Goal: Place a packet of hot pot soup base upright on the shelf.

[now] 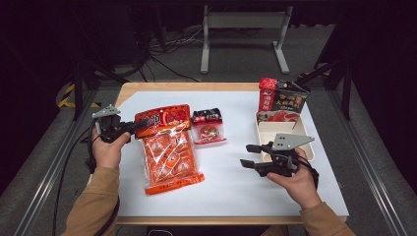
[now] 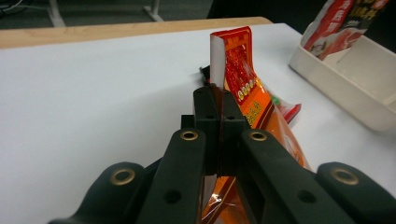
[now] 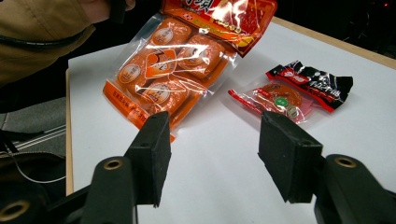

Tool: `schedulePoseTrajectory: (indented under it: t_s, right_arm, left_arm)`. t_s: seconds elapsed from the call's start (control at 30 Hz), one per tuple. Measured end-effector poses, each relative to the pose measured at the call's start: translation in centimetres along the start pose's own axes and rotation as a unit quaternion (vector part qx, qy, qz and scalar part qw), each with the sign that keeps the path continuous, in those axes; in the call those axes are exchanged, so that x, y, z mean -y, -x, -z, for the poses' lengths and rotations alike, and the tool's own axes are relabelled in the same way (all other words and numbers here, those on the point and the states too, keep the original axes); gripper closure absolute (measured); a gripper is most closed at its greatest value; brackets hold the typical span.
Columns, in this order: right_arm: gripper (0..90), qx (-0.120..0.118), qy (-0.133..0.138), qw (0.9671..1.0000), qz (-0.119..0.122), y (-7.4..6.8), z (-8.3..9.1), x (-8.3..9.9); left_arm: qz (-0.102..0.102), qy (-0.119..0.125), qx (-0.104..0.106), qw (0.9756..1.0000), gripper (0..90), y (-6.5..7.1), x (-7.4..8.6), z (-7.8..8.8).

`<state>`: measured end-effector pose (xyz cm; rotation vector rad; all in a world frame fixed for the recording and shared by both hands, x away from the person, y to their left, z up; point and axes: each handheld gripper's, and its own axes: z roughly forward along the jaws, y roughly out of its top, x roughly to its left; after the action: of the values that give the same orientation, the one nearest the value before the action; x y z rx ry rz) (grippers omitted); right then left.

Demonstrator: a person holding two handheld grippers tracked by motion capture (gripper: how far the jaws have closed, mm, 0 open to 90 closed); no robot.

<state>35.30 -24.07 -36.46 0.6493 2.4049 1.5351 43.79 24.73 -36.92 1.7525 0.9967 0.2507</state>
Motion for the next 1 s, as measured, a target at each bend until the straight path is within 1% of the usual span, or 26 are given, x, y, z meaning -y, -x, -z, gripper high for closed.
schedulePoseTrajectory:
  t_s: [0.07, 0.17, 0.2, 0.23, 0.27, 0.4, 0.43, 0.5, 0.6, 0.63, 0.67, 0.7, 0.73, 0.9, 0.93, 1.0]
  right_arm:
    - [47.5, -0.002, 0.000, 1.0000, -0.002, 0.0, 0.2, -0.1]
    - [47.8, -0.002, -0.001, 1.0000, -0.002, 0.0, 0.2, -0.1]
    - [47.8, -0.002, -0.001, 1.0000, -0.002, 0.0, 0.3, -0.1]
    - [47.8, -0.001, -0.001, 1.0000, -0.001, -0.1, 0.3, -0.1]
    - [47.8, -0.001, -0.001, 1.0000, -0.001, -0.1, 0.3, -0.1]
    - [47.8, -0.003, 0.002, 1.0000, 0.001, -0.2, 0.4, -0.3]
    - [47.8, -0.003, 0.002, 1.0000, 0.001, -0.2, 0.4, -0.3]
    - [47.8, -0.004, 0.002, 1.0000, 0.001, -0.2, 0.4, -0.3]
    - [47.8, -0.005, 0.002, 1.0000, 0.001, -0.2, 0.4, -0.3]
    - [47.8, -0.005, 0.002, 1.0000, 0.001, -0.2, 0.4, -0.3]
    - [47.8, -0.004, 0.002, 1.0000, 0.000, -0.2, 0.4, -0.3]
    - [48.0, -0.004, 0.002, 1.0000, 0.000, -0.1, 0.5, -0.3]
    - [48.3, -0.004, 0.002, 1.0000, -0.001, -0.1, 0.5, -0.3]
    - [48.4, -0.006, 0.004, 1.0000, -0.001, -0.2, 0.5, -0.3]
    - [48.4, -0.006, 0.004, 1.0000, 0.000, -0.2, 0.5, -0.3]
    - [48.3, -0.006, 0.004, 1.0000, 0.000, -0.2, 0.6, -0.4]
  left_arm:
    - [-0.002, 0.007, 0.008, 0.9999, 90.0, 0.5, -0.4, 0.4]
    - [0.000, 0.018, 0.026, 0.9995, 90.0, 1.4, -1.0, 1.3]
    - [-0.005, 0.021, 0.026, 0.9994, 90.0, 1.7, -1.2, 1.4]
    - [-0.017, 0.024, 0.032, 0.9991, 90.0, 2.4, -1.5, 1.7]
    - [-0.017, 0.024, 0.032, 0.9991, 90.0, 2.4, -1.5, 1.7]
    - [-0.041, 0.032, 0.040, 0.9979, 90.0, 4.0, -2.3, 2.3]
    - [-0.057, 0.038, 0.039, 0.9969, 90.0, 4.7, -2.6, 2.5]
    - [-0.072, 0.042, 0.041, 0.9957, 90.0, 5.4, -2.9, 2.7]
    - [-0.090, 0.045, 0.052, 0.9936, 90.0, 6.6, -3.5, 2.8]
    - [-0.090, 0.045, 0.052, 0.9936, 90.0, 6.6, -3.5, 2.8]
    - [-0.095, 0.046, 0.058, 0.9927, 90.0, 7.0, -3.6, 2.9]
    - [-0.102, 0.048, 0.061, 0.9918, 90.0, 7.4, -3.8, 3.0]
    - [-0.113, 0.049, 0.069, 0.9900, 90.0, 8.1, -4.0, 3.2]
    - [-0.146, 0.054, 0.079, 0.9846, 90.0, 10.1, -4.5, 3.6]
    - [-0.148, 0.054, 0.081, 0.9842, 90.0, 10.5, -4.6, 3.7]
    - [-0.163, 0.056, 0.083, 0.9816, 90.0, 11.1, -4.8, 3.9]
